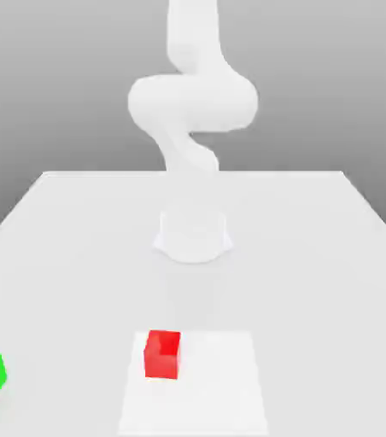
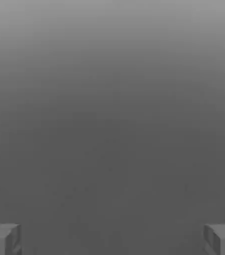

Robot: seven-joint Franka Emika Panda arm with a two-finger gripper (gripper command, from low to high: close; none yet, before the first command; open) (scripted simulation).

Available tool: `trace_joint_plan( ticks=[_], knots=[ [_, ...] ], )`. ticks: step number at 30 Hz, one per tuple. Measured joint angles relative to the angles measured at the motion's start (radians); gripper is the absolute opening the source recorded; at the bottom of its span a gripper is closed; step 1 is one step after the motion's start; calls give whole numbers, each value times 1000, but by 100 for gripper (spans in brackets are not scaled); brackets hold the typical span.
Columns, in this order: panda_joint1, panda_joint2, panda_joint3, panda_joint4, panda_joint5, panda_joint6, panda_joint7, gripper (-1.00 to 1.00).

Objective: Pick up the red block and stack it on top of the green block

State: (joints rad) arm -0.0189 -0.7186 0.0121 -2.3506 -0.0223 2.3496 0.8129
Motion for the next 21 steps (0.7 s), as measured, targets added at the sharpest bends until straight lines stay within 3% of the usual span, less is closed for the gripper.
trace_joint_plan(
  ticks=[12, 21],
  knots=[
    [-78, 456, -3, -268, -76, 271, 38, 0],
    [-92, 776, -20, -419, 24, 485, -43, 0]
  ],
)
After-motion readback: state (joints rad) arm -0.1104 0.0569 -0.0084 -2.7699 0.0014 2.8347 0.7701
